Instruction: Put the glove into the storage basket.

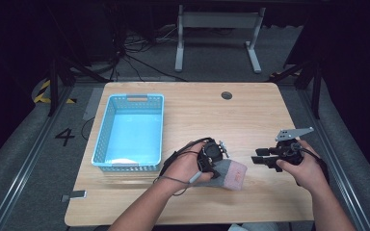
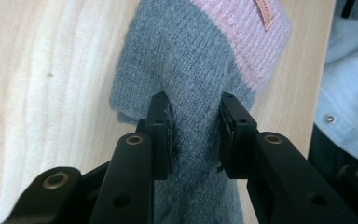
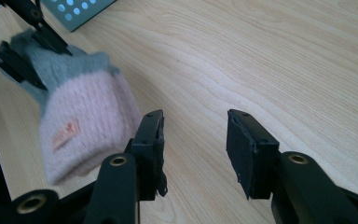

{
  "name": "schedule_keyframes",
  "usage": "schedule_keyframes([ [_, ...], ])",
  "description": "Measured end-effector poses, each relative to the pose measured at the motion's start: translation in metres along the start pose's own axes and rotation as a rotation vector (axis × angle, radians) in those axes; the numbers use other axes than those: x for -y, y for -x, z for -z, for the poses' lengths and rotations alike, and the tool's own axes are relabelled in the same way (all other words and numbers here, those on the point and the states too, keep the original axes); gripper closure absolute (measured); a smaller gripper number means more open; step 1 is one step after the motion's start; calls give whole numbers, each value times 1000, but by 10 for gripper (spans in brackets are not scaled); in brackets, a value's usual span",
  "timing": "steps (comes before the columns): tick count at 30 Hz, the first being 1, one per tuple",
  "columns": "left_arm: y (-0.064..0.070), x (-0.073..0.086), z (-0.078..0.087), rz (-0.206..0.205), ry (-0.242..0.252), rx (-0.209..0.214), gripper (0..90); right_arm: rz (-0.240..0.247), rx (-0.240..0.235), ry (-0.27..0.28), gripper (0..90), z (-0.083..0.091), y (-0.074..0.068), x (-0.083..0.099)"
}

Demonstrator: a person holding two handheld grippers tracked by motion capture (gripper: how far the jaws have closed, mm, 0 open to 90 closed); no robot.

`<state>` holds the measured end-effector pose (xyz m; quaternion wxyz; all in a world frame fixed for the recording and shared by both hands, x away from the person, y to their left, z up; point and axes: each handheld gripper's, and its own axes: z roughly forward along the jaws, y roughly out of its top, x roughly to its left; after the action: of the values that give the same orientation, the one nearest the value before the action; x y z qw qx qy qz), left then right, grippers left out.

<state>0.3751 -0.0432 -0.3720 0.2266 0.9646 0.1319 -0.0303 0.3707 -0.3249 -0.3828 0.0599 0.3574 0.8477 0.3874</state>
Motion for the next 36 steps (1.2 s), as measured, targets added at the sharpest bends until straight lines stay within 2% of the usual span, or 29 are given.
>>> schedule_keyframes([
  [4,0,4,18,8,44,-7,696,-2,-2,-2,575,-2,1,0],
  [8,-2,9,31,24,65,-21,696,-1,-13,-10,572,-6,2,-1],
  [13,-5,20,48,66,106,-35,695,4,-22,-14,571,-9,3,-2],
  [23,-6,39,78,118,166,-73,695,20,-39,-24,569,-17,3,-8],
  [34,-12,59,102,206,194,-108,694,29,-51,-40,566,-24,3,-11],
  [36,-16,61,106,220,180,-115,693,27,-53,-40,566,-25,3,-11],
])
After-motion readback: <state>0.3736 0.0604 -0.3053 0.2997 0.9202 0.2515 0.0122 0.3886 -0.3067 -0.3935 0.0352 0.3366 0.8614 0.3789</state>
